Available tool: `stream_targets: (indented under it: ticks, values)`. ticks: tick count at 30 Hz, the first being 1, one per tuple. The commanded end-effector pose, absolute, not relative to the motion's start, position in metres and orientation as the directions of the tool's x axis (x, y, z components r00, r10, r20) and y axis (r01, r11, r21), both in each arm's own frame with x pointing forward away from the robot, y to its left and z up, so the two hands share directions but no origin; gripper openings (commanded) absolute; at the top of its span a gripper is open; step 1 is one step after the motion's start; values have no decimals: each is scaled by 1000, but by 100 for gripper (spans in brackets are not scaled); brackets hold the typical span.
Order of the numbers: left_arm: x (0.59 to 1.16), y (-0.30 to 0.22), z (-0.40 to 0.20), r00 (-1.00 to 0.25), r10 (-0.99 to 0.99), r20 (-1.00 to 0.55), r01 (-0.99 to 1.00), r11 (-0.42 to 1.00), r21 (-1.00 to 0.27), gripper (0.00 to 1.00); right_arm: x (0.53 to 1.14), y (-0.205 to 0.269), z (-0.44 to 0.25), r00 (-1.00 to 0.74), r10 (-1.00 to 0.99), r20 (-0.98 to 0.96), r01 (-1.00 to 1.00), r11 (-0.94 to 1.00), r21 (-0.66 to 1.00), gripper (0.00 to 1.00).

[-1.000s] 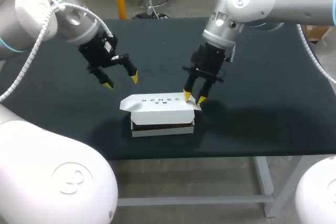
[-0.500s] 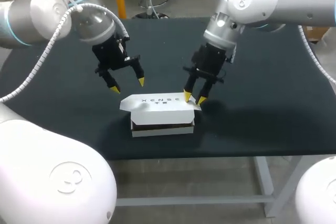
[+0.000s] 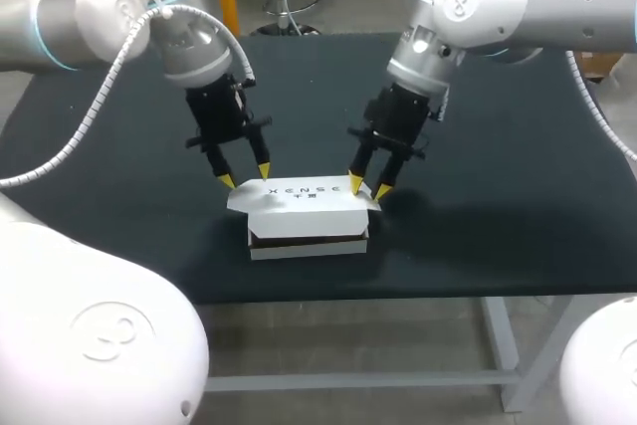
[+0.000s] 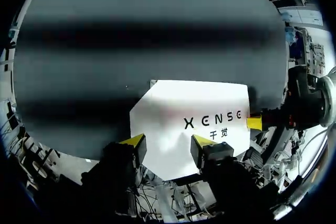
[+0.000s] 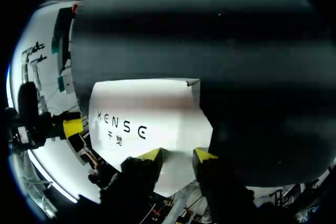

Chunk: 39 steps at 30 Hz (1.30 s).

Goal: Assemble the packaging by folding the flat box into shape, placing the metal phone stand inside, and closing the box properly

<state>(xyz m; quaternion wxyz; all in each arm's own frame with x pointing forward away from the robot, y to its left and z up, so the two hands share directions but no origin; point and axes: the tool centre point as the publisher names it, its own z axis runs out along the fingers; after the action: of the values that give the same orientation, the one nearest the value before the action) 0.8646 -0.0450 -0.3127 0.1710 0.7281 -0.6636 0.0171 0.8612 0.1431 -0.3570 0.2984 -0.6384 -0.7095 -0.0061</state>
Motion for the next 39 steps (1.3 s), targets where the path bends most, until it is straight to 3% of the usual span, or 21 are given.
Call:
stream_targets:
  ticks: [1, 28, 39]
  values:
    - [858, -47, -314, 136, -963, 232, -970, -81, 230, 55, 861, 145, -357, -10, 904, 427, 910, 186, -371, 42]
    - [826, -48, -345, 256, -939, 228, -963, -226, 149, 44, 855, 147, -360, -15, 914, 406, 923, 168, -346, 42]
    - [824, -50, -351, 255, -939, 231, -965, -233, 119, 47, 850, 146, -364, -22, 921, 388, 946, 144, -290, 42]
